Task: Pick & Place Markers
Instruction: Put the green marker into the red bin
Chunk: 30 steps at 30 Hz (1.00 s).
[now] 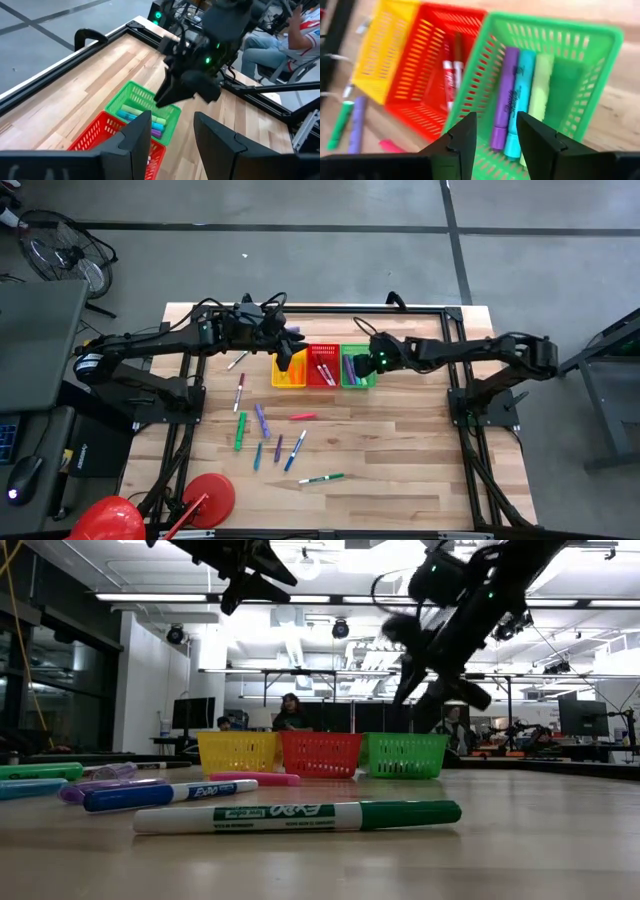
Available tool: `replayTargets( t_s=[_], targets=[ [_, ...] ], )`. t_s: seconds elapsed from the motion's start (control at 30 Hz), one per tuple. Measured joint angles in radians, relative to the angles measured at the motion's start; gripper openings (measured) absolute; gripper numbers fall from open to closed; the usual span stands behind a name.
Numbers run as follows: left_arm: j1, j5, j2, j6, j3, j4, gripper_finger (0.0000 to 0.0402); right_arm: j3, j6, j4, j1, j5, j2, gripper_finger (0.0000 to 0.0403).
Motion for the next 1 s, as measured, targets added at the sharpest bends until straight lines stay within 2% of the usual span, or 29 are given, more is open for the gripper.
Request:
replayTargets(
  t_s=[0.17,0.37,0.67,1.0],
  targets=[
    [0.000,0.003,0.000,-0.010,0.000,-0.002,0.0147,0.000,-0.088,-0.032,0.010,0.004,-0.113,0.0124],
    [0.000,0.002,0.000,-0.010,0.000,-0.003,0.0147,0.000,-0.194,-0.141,0.072,0.038,-0.258,0.0124],
    [-0.003,0.002,0.024,-0.044,0.000,0.004,0.0147,0.000,-0.285,-0.258,0.249,0.168,-0.409,0.0124],
    [-0.112,-0.011,0.113,-0.060,-0.001,0.044,0.0147,0.000,-0.305,-0.452,0.457,0.231,-0.476,0.0124]
  ],
)
